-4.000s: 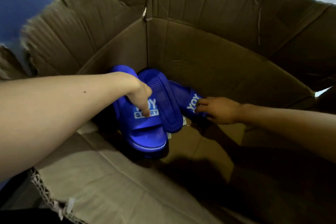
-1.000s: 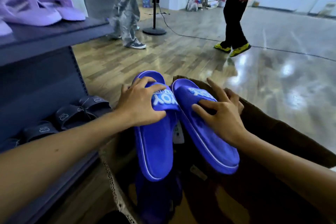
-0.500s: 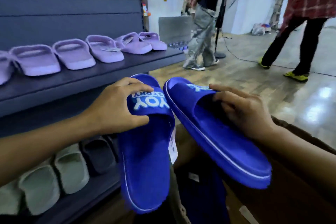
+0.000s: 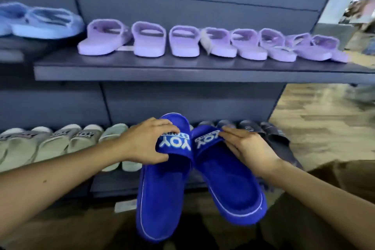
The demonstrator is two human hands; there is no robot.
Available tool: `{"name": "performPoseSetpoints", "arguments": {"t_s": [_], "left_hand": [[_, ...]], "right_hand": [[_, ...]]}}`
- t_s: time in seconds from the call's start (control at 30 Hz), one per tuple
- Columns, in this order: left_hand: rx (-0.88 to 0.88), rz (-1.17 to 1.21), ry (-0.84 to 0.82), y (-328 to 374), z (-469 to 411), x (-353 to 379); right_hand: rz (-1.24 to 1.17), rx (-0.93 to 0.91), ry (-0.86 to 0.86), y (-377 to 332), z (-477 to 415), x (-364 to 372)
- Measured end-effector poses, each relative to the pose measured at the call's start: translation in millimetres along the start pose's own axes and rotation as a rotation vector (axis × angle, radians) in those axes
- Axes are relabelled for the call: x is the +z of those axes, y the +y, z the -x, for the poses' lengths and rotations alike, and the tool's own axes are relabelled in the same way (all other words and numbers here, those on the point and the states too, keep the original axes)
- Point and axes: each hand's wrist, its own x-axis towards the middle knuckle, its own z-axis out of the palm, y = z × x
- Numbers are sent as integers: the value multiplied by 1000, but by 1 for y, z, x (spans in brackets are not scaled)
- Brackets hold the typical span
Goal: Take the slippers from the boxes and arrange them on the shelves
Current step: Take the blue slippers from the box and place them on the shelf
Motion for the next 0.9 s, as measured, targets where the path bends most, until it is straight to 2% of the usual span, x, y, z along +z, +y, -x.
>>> {"name": "performPoseSetpoints", "arguments": {"t_s": [0.1, 0.43, 0.73, 0.9], "left_hand": [[-72, 6, 2, -69, 39, 12], [-234, -65, -30, -336, 171, 41], [-438, -108, -246, -566, 289, 6], [-515, -132, -252, -653, 331, 12]], "right_hand": [[-121, 68, -102, -63, -45, 47], [-343, 141, 36, -288, -189, 202], [-503, 207, 14, -477, -339, 242], [-687, 245, 70, -568, -397, 286]]}}
